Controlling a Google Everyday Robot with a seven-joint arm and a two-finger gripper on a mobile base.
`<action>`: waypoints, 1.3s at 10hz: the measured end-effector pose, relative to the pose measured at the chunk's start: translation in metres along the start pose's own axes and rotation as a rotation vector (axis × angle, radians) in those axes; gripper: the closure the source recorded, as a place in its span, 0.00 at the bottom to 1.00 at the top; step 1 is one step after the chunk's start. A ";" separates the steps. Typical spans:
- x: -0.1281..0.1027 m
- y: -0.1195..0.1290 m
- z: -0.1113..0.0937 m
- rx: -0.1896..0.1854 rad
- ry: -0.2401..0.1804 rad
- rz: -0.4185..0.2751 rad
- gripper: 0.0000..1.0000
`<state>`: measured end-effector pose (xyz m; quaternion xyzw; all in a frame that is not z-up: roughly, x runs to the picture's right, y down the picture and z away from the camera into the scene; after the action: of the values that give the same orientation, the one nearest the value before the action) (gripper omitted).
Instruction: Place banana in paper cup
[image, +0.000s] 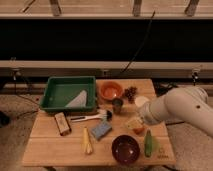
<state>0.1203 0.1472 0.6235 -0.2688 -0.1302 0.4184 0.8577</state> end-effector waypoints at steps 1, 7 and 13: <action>0.007 0.006 0.007 -0.006 -0.004 0.021 0.35; 0.034 0.021 0.044 -0.044 -0.043 0.123 0.35; -0.024 0.063 0.049 -0.054 -0.127 0.087 0.35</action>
<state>0.0428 0.1778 0.6278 -0.2699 -0.1837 0.4678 0.8213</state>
